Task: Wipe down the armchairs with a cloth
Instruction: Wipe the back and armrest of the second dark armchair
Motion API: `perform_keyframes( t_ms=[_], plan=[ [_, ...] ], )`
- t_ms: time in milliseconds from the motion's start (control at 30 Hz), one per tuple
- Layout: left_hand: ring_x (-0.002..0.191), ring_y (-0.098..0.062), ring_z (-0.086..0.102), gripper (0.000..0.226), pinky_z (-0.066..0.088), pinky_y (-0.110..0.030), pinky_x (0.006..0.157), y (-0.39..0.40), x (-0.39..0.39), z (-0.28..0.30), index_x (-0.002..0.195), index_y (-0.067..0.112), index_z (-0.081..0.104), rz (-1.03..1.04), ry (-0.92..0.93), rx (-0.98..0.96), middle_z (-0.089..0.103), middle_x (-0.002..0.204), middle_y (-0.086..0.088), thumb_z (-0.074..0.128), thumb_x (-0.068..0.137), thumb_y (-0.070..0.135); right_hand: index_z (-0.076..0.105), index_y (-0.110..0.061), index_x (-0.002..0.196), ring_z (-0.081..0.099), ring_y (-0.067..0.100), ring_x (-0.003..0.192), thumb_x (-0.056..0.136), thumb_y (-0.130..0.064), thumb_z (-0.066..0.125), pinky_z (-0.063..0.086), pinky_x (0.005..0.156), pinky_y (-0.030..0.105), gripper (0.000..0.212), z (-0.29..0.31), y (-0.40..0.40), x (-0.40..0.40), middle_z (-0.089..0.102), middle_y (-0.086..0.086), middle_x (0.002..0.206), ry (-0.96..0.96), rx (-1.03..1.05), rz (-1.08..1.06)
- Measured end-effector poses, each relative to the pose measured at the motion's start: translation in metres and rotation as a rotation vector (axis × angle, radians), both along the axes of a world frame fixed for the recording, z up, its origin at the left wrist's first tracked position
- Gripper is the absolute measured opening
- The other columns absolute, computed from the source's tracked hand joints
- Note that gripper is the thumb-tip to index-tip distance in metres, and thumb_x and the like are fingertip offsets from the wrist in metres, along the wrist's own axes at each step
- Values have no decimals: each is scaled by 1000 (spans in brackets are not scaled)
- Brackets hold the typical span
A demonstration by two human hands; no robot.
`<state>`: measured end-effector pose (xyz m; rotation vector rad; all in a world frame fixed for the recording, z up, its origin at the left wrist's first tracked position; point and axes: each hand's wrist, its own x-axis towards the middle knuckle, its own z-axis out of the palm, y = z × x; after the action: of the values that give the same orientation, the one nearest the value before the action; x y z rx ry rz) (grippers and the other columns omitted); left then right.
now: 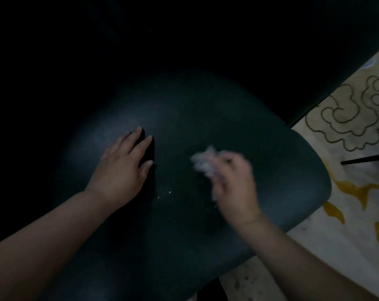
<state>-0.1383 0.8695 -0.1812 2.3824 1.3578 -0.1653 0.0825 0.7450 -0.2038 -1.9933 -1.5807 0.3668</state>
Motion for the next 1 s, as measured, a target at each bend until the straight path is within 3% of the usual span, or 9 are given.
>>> perform_keyframes(
  t_ms=[67, 133, 300, 433, 567, 700, 800, 900, 1000],
  plan=[
    [146, -25, 13, 59, 20, -46, 117, -5, -11, -3, 150, 21, 29, 34, 7, -1, 16, 160, -3, 44, 96, 39, 64, -9, 121, 52, 39, 96, 83, -3, 66, 47, 85, 44, 38, -2, 1, 24, 55, 21, 111, -42, -16, -239],
    [147, -23, 11, 60, 18, -46, 117, -11, -19, -6, 151, 23, 26, 43, 20, 3, 15, 160, -2, 42, 96, 40, 62, -8, 123, 50, 39, 98, 85, -2, 64, 43, 87, 40, 39, -4, -2, 20, 53, 22, 113, -46, -45, -322],
    [147, -23, 8, 59, 16, -47, 118, -30, -33, -6, 151, 23, 27, 73, -14, -1, 14, 160, -1, 45, 96, 37, 61, -10, 124, 51, 33, 94, 81, 2, 64, 49, 82, 42, 45, -5, -19, -70, 53, 19, 112, 45, -35, -178],
    [147, -21, 7, 59, 18, -47, 116, -38, -44, -4, 151, 25, 27, 97, -13, -19, 12, 161, 1, 44, 96, 39, 61, -11, 124, 50, 13, 100, 87, -10, 62, 49, 86, 40, 37, 1, -14, -71, 50, 10, 111, 201, -41, -130],
    [148, -20, 5, 60, 17, -47, 115, -42, -60, -3, 151, 27, 27, 117, -4, -10, 12, 161, 2, 42, 95, 42, 68, -15, 110, 50, 33, 94, 85, -31, 67, 47, 79, 47, 30, 3, -4, -33, 53, 13, 109, -82, -88, -249],
    [148, -18, 3, 61, 16, -46, 116, -48, -64, -5, 151, 27, 24, 124, -7, -12, 9, 161, 3, 44, 95, 42, 70, -11, 97, 54, 31, 84, 79, -33, 71, 50, 71, 43, 28, 1, 0, -71, 53, 14, 100, -24, -68, -82],
    [147, -19, 3, 61, 15, -45, 116, -50, -63, -7, 151, 27, 25, 134, -22, -2, 10, 161, 3, 43, 94, 43, 68, -12, 105, 54, 27, 84, 82, -26, 66, 52, 71, 43, 28, 1, 11, -87, 51, 12, 98, 72, 24, 32],
    [148, -19, 4, 61, 14, -45, 117, -50, -64, -8, 151, 26, 26, 129, -34, 7, 11, 161, 2, 42, 94, 43, 62, -16, 122, 53, 29, 90, 85, -19, 64, 50, 82, 43, 37, -1, 48, -53, 49, 15, 106, 29, 131, -235],
    [148, -19, 3, 62, 15, -45, 118, -50, -64, -8, 151, 26, 26, 127, -44, 10, 10, 161, 2, 40, 93, 45, 58, -24, 128, 47, 28, 98, 92, -28, 59, 46, 88, 44, 37, -3, 78, -24, 48, 13, 115, -89, -28, -335]
  ],
)
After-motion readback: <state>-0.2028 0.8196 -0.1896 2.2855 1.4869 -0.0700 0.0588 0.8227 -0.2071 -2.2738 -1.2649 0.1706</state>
